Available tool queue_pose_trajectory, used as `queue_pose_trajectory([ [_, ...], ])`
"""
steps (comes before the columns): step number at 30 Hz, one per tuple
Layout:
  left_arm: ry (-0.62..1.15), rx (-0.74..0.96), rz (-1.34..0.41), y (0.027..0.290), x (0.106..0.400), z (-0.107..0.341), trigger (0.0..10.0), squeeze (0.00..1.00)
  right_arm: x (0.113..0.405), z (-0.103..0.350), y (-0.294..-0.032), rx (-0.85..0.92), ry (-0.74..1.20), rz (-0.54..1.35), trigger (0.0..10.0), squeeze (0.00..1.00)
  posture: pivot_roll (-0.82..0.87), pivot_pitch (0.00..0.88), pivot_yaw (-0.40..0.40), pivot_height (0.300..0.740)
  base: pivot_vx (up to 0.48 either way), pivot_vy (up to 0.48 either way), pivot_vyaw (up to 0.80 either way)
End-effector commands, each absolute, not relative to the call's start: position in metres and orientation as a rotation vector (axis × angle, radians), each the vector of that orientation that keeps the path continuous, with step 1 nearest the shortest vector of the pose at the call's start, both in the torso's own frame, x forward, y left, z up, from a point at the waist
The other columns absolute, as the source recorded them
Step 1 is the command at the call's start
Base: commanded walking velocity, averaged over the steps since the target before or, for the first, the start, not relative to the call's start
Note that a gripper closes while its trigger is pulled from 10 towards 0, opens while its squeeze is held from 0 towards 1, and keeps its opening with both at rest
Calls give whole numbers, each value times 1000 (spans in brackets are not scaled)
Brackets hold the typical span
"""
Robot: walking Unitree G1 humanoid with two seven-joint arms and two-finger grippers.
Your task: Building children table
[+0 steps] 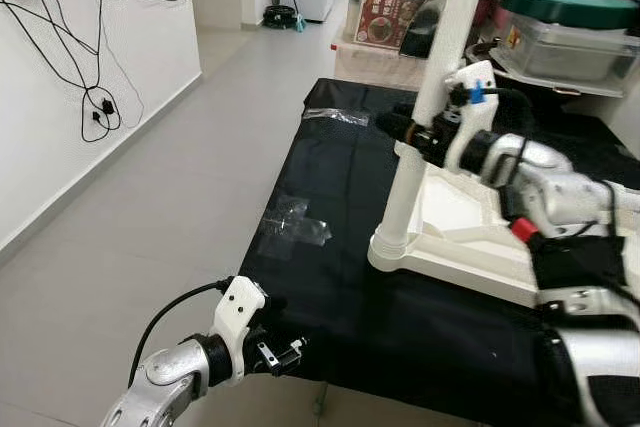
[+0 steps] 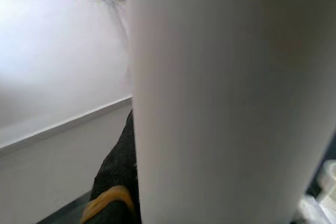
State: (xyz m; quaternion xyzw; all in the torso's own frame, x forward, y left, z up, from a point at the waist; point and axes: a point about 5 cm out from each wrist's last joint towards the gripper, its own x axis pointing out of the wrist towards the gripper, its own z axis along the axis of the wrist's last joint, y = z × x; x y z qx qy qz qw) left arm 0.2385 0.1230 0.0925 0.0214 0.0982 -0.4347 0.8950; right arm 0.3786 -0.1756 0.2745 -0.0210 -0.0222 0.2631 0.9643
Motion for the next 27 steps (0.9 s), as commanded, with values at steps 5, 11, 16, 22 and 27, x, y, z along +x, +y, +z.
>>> queue_pose_trajectory([
  [5,210,59,-906,122,238,90,10000,0,381,251,-187,-22,21,136,0,0,29,0,-108,740,0,0,0],
  [11,208,60,-899,122,239,90,10000,0,367,233,-186,24,53,-108,0,0,34,0,-121,740,0,0,0],
  [16,207,54,-894,119,238,89,10000,0,354,211,-168,66,99,-283,0,0,31,0,-125,740,0,0,0],
  [22,201,49,-890,118,240,90,10000,0,355,210,-156,51,107,-289,0,0,32,0,-127,740,0,0,0],
  [27,201,47,-888,119,240,90,10000,0,360,221,-154,4,82,-231,10000,675,23,0,-125,740,0,0,0],
])
